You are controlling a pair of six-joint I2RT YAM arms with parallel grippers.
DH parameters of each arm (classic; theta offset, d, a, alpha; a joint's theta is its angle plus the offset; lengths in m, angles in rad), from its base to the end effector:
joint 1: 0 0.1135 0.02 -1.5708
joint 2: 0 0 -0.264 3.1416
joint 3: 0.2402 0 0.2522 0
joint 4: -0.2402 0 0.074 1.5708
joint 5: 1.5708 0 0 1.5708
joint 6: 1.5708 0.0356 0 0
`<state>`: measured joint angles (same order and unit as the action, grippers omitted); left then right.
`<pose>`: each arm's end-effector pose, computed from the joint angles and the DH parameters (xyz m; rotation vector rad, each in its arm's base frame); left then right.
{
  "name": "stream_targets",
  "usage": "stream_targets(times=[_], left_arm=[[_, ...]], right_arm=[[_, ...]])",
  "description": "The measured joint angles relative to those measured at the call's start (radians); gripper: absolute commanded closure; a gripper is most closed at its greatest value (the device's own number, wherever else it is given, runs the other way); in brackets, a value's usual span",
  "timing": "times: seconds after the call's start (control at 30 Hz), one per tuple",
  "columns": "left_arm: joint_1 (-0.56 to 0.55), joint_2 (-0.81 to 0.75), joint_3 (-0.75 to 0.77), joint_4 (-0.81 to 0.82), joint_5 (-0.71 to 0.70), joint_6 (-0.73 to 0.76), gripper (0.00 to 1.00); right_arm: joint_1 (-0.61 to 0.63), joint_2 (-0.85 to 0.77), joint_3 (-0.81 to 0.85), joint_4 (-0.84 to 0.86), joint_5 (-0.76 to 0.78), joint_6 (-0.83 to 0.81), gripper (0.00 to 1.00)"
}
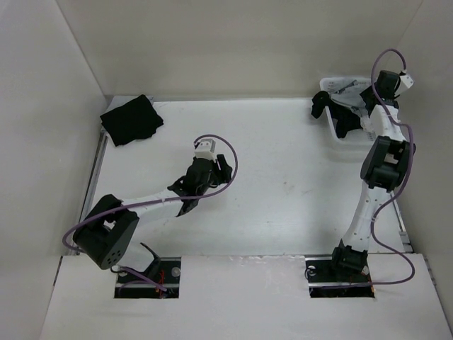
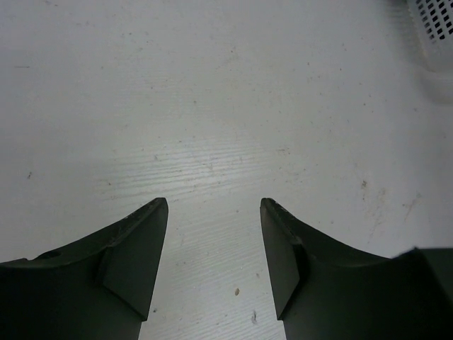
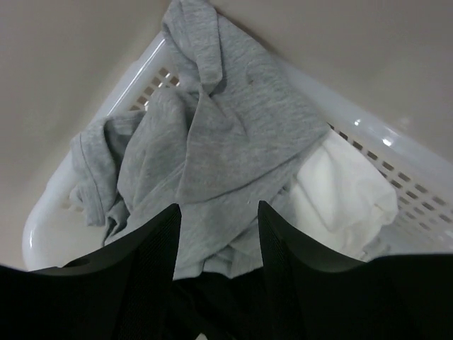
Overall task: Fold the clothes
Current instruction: Grab the tank top from the pile
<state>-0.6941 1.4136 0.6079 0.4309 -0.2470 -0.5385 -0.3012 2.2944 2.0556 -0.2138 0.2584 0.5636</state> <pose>0.2305 -0.1805 0.1994 -0.0130 1.9778 -0.5764 0.5173 -0.1702 0.2643 0.9867 1.7495 -0.0940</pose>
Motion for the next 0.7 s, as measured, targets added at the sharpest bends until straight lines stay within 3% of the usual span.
stream_targets(times=[0.27,0.3,0.37,0.4,0.43,0.53,0.7], left_arm=[[0.021,0.017,-0.006,0.040,0.036,-0.019,0.46],[0.022,0.018,-0.006,0.046,0.040,-0.019,0.47],[0.025,0.025,-0.006,0.056,0.048,-0.019,0.47],[0.026,0.030,-0.006,0.059,0.050,-0.020,0.47],[0.026,0.034,-0.006,0.061,0.055,-0.020,0.47],[0.026,0.037,-0.006,0.063,0.062,-0.020,0.47],[0.026,0.037,-0.006,0.072,0.068,-0.022,0.47]], right_arm=[[-0.012,0.154,0.190,-0.024,-0.053,0.059,0.47],[-0.015,0.185,0.232,-0.021,-0.063,0.070,0.63],[-0.018,0.198,0.249,-0.027,-0.069,0.074,0.77],[-0.019,0.205,0.258,-0.026,-0.072,0.081,0.92],[-0.020,0.208,0.261,-0.026,-0.073,0.090,0.98],[-0.020,0.194,0.224,0.007,-0.076,0.106,1.00],[-0.017,0.029,-0.028,0.097,-0.076,0.114,1.00]])
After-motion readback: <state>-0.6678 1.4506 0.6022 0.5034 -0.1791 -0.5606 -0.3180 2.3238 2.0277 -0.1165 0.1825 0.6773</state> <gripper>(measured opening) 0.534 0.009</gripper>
